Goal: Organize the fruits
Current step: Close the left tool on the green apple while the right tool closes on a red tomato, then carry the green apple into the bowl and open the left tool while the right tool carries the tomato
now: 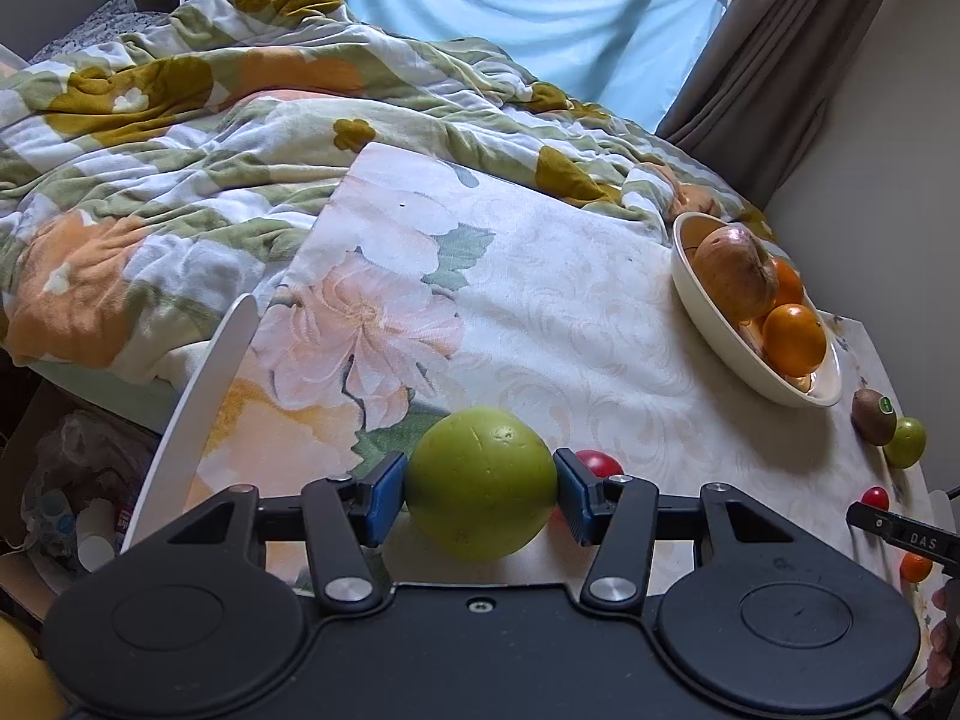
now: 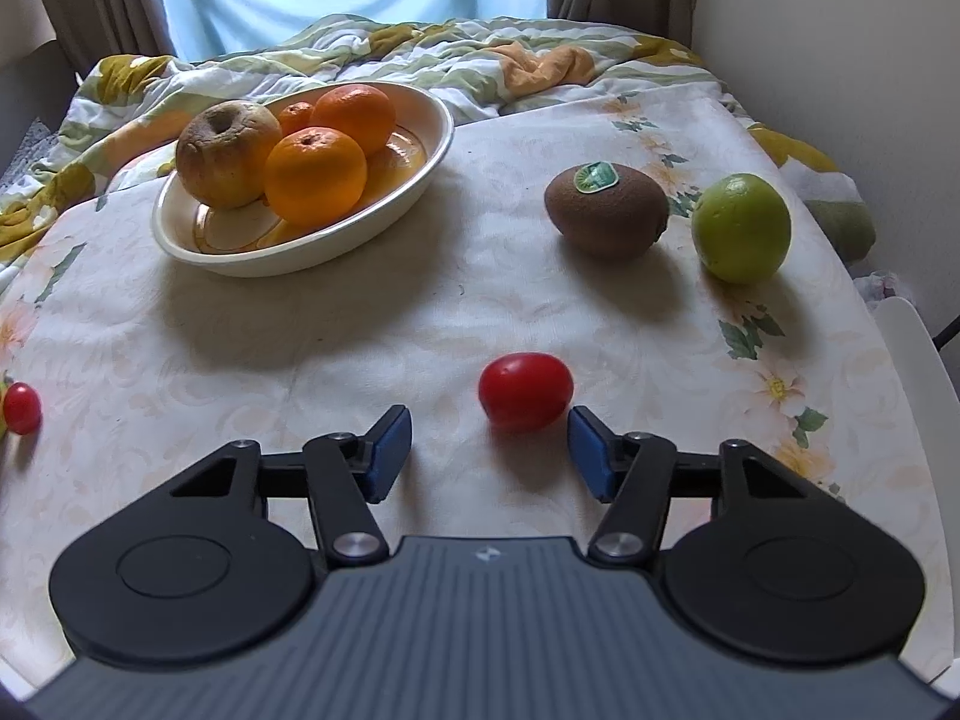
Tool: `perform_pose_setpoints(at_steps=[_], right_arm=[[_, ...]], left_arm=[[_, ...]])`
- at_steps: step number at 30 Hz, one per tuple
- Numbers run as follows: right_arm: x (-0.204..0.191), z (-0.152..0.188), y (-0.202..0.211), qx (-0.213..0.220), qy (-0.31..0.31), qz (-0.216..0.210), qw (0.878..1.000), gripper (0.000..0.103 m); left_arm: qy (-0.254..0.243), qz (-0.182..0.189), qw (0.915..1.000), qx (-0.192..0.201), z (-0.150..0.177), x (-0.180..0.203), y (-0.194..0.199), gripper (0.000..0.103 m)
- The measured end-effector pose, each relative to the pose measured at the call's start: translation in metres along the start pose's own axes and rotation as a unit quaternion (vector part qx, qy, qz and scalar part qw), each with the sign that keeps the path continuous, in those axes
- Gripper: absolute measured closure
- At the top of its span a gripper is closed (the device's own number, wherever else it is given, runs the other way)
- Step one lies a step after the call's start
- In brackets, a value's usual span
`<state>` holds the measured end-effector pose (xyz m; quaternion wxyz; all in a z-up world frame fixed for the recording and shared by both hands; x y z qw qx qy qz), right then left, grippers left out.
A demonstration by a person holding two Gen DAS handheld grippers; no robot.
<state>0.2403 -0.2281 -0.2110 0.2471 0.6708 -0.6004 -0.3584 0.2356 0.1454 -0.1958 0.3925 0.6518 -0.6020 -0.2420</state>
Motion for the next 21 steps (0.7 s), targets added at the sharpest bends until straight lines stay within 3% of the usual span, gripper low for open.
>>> perform_pose_setpoints(at_steps=[7, 8, 10, 11, 21], right_arm=[[0.006, -0.006, -0.006, 0.010, -0.006, 0.012, 1.000, 0.033], [0.006, -0.007, -0.006, 0.012, -0.006, 0.012, 1.000, 0.036], [0.004, -0.008, -0.006, 0.014, 0.002, 0.014, 1.000, 0.052], [0.003, -0.009, -0.005, 0.013, 0.005, 0.014, 1.000, 0.053], [-0.009, -0.012, 0.015, 0.024, 0.008, -0.002, 1.000, 0.053]], left_arm=[[0.004, -0.006, 1.0000, 0.000, 0.005, -0.006, 0.007, 0.046], [0.004, -0.007, 1.0000, 0.000, 0.006, -0.006, 0.008, 0.046], [0.003, -0.007, 1.0000, 0.001, 0.008, -0.007, 0.010, 0.046], [0.002, -0.006, 1.0000, 0.001, 0.008, -0.007, 0.012, 0.046], [0.002, 0.006, 0.9998, 0.021, 0.005, 0.000, 0.041, 0.046]])
Point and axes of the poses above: each gripper's, at about its wrist camera, not at the fingertips, and y roughly against the way its jaws point, x to its right, z to its underside, the point moved 7 cm from there along -y, roughly the way its jaws point, and after that the axes turned 10 degrees about -z, right-handed, at the moved point
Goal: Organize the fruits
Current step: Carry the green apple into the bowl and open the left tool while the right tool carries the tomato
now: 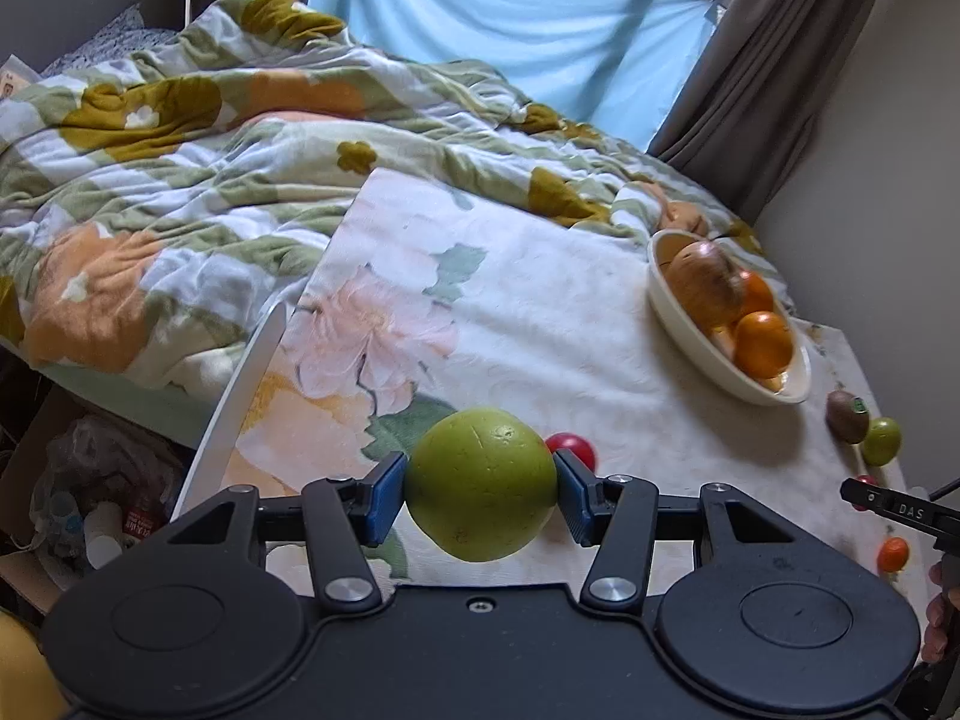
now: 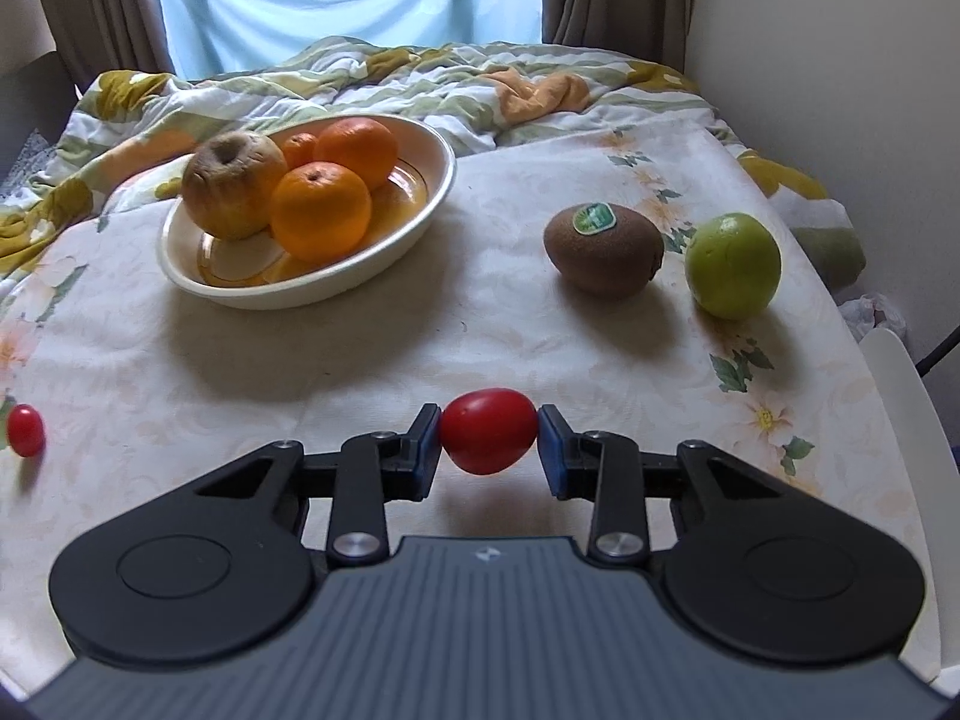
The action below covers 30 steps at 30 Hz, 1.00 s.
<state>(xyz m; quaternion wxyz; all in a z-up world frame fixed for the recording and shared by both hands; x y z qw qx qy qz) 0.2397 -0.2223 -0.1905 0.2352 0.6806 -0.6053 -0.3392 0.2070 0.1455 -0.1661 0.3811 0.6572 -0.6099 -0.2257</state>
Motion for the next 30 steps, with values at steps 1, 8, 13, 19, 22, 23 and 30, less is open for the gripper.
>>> perform_pose_setpoints(at_steps=[1, 8, 13, 19, 22, 23, 30], right_arm=[[-0.002, -0.001, 0.004, 0.001, 0.000, -0.001, 1.000, 0.053], [-0.014, -0.016, 0.033, 0.010, 0.014, -0.004, 1.000, 0.054], [-0.022, -0.031, 0.055, 0.017, 0.026, -0.009, 0.999, 0.054], [-0.022, -0.058, 0.073, 0.029, 0.044, -0.030, 0.998, 0.054], [-0.019, -0.075, 0.079, 0.033, 0.056, -0.044, 0.997, 0.053], [-0.018, -0.081, 0.080, 0.034, 0.062, -0.050, 0.996, 0.053], [-0.006, -0.119, 0.070, 0.035, 0.098, -0.089, 0.991, 0.054]], left_arm=[[-0.002, 0.001, 1.0000, 0.003, -0.001, 0.002, 0.004, 0.046], [-0.044, 0.002, 0.9987, 0.028, -0.014, 0.030, 0.036, 0.046], [-0.063, 0.022, 0.9968, 0.044, -0.024, 0.061, 0.049, 0.046], [-0.072, 0.033, 0.9947, 0.065, -0.038, 0.104, 0.059, 0.046], [-0.072, 0.035, 0.9938, 0.076, -0.047, 0.128, 0.062, 0.046], [-0.072, 0.035, 0.9936, 0.079, -0.049, 0.136, 0.063, 0.046], [-0.051, 0.023, 0.9944, 0.089, -0.067, 0.183, 0.043, 0.046]])
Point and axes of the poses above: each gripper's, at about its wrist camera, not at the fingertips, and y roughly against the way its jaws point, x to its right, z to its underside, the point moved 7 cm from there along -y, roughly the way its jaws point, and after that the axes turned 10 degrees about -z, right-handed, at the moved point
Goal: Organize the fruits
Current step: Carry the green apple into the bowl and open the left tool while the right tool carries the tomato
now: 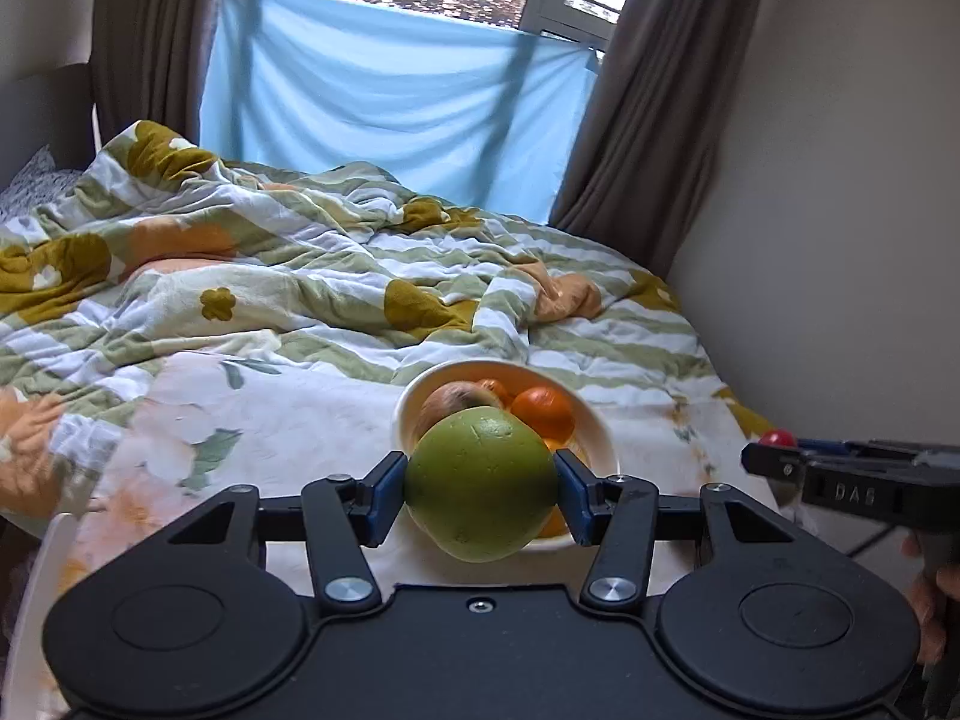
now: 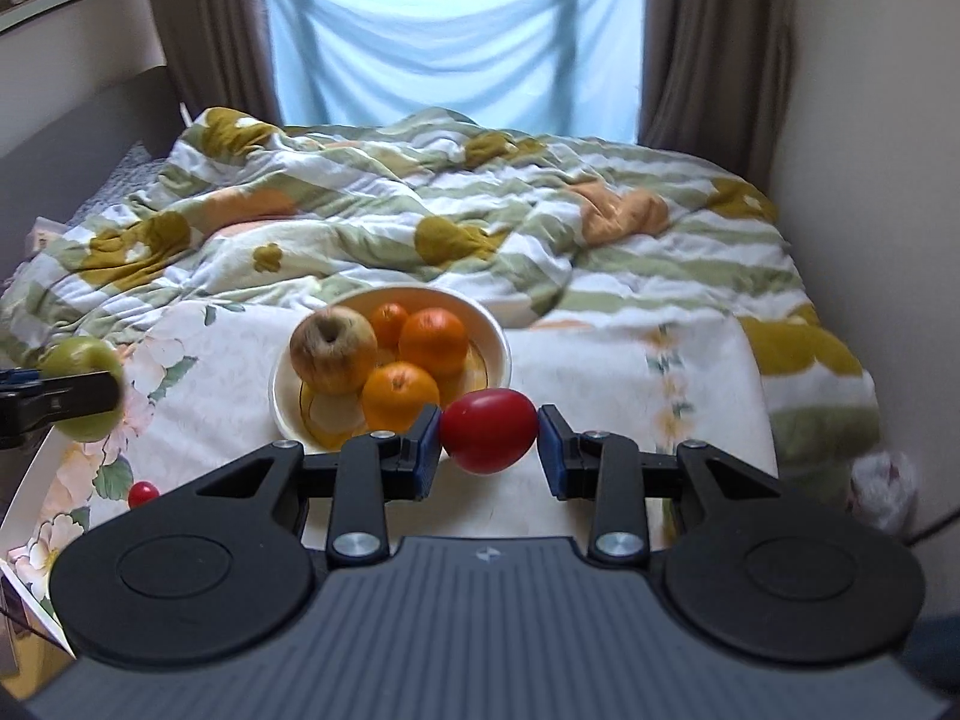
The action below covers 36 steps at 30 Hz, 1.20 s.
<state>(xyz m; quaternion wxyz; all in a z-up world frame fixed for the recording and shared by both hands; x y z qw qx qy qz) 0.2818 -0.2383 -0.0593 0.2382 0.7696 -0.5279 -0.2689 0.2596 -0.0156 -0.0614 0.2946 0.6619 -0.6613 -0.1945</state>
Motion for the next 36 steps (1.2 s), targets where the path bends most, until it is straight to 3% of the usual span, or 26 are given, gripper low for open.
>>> perform_pose_setpoints(at_steps=[8, 17, 29, 30, 32, 34, 36], right_arm=[[0.023, -0.020, -0.037, -0.015, 0.027, -0.044, 0.999, 0.053], [0.039, -0.024, -0.085, -0.046, 0.045, -0.083, 0.994, 0.053], [0.053, -0.019, -0.127, -0.071, 0.047, -0.108, 0.991, 0.053], [0.054, -0.020, -0.129, -0.071, 0.048, -0.108, 0.990, 0.053], [0.054, -0.020, -0.130, -0.071, 0.047, -0.108, 0.990, 0.053], [0.054, -0.020, -0.130, -0.071, 0.046, -0.108, 0.990, 0.053], [0.054, -0.021, -0.131, -0.071, 0.045, -0.109, 0.991, 0.053]], left_arm=[[0.012, -0.034, 0.9992, -0.017, 0.001, 0.028, -0.052, 0.046], [0.015, -0.069, 0.9956, -0.061, 0.022, 0.039, -0.112, 0.046], [0.013, -0.092, 0.9914, -0.092, 0.034, 0.041, -0.142, 0.045], [0.011, -0.094, 0.9917, -0.087, 0.034, 0.041, -0.141, 0.044], [-0.003, -0.105, 0.9918, -0.073, 0.031, 0.044, -0.139, 0.014], [-0.010, -0.117, 0.9914, -0.058, 0.028, 0.043, -0.134, 0.005], [-0.010, -0.117, 0.9915, -0.056, 0.025, 0.042, -0.130, 0.005]])
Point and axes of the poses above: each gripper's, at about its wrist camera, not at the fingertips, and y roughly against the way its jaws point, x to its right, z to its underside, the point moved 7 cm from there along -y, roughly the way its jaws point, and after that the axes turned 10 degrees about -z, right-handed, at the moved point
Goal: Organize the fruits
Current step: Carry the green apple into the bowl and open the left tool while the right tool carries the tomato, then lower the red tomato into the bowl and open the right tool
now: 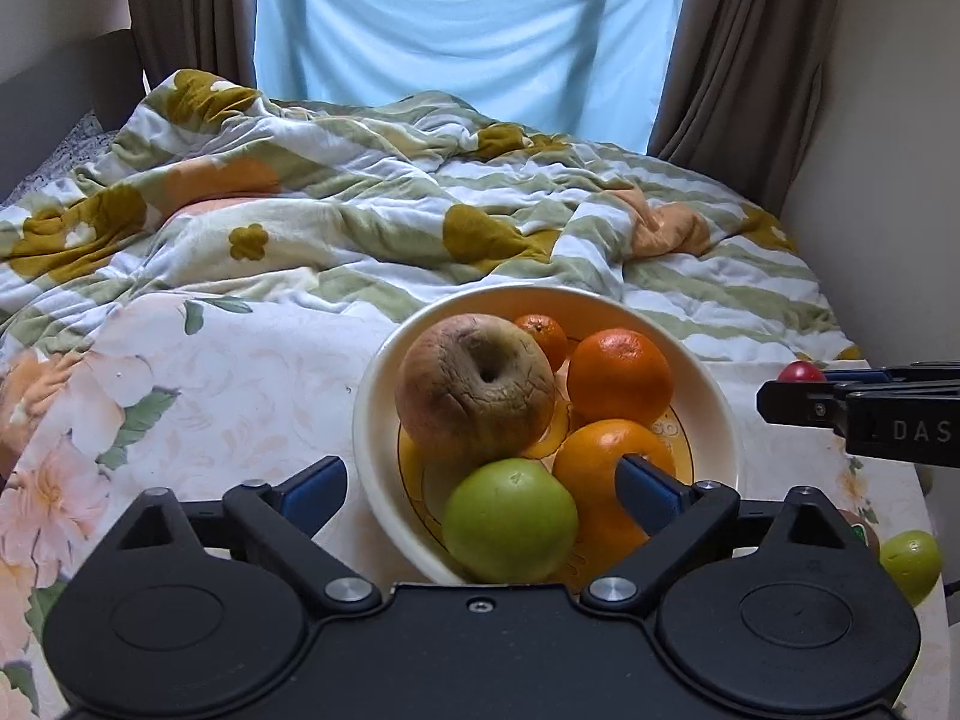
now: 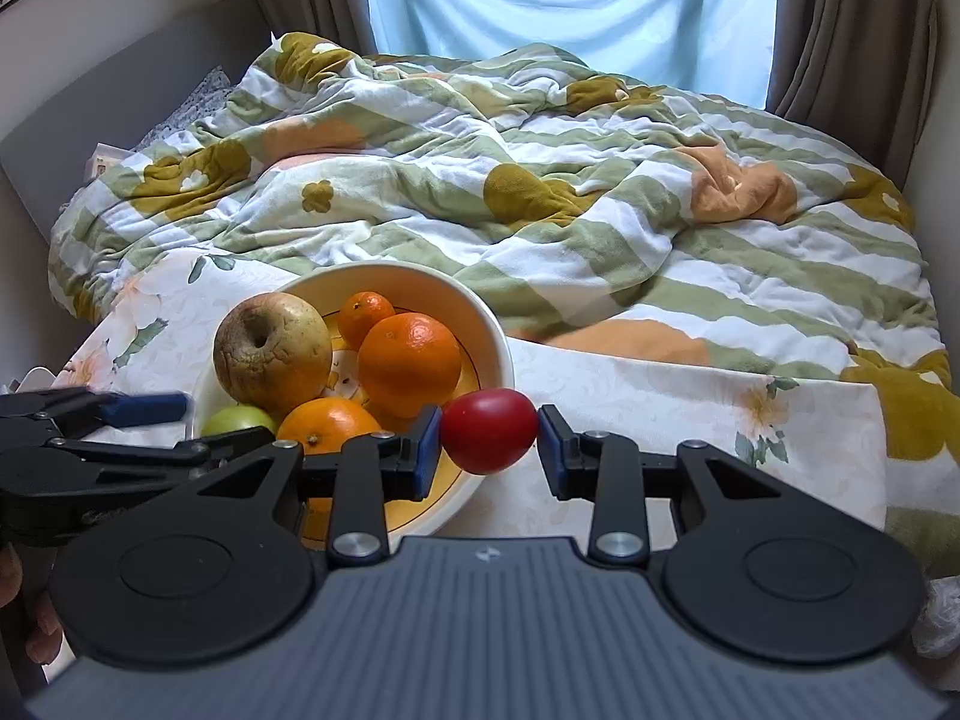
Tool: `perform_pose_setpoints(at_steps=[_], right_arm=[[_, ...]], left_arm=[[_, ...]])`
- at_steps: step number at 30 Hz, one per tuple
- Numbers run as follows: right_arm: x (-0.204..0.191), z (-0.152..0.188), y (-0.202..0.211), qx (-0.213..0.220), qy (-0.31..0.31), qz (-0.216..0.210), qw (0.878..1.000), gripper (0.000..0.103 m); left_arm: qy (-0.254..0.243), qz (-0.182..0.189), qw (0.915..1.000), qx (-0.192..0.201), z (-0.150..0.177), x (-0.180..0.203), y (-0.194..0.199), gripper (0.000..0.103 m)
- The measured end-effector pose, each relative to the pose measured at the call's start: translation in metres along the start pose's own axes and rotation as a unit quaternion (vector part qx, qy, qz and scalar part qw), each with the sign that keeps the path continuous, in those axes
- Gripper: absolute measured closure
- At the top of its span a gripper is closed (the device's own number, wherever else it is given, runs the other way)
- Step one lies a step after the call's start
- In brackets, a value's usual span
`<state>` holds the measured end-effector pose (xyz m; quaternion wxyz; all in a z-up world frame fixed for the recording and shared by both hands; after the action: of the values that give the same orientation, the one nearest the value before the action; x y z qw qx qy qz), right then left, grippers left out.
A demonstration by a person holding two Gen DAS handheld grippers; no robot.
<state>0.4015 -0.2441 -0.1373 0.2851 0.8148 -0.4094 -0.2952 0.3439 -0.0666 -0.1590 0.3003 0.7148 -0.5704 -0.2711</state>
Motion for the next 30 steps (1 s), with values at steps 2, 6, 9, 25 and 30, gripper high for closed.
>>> perform_pose_setpoints(at_steps=[2, 6, 9, 25, 30], right_arm=[[0.000, -0.001, -0.001, 0.000, 0.000, -0.001, 1.000, 0.054], [-0.002, -0.003, -0.002, 0.001, 0.001, -0.004, 1.000, 0.054], [-0.007, -0.005, -0.005, 0.000, 0.003, -0.006, 1.000, 0.053], [-0.012, 0.006, -0.042, -0.008, -0.051, -0.017, 0.999, 0.053], [-0.014, 0.008, -0.042, -0.001, -0.049, -0.020, 0.999, 0.050]], left_arm=[[-0.001, -0.005, 1.0000, -0.001, -0.001, -0.004, 0.005, 0.005], [-0.005, -0.023, 0.9997, 0.005, -0.003, -0.014, 0.017, 0.004], [-0.009, -0.041, 0.9991, 0.009, -0.004, -0.022, 0.025, 0.004], [0.013, -0.056, 0.9983, 0.007, 0.008, -0.066, 0.055, 0.003], [0.017, -0.053, 0.9984, 0.007, 0.011, -0.071, 0.059, 0.003]])
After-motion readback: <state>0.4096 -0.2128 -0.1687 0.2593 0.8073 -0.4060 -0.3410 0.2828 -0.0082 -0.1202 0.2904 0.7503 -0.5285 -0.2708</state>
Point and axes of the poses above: each gripper's, at about its wrist camera, not at the fingertips, and y roughly against the way its jaws point, x to its right, z to its underside, the point moved 7 cm from there along -y, roughly the way its jaws point, and after that the axes turned 10 degrees about -z, right-handed, at the moved point
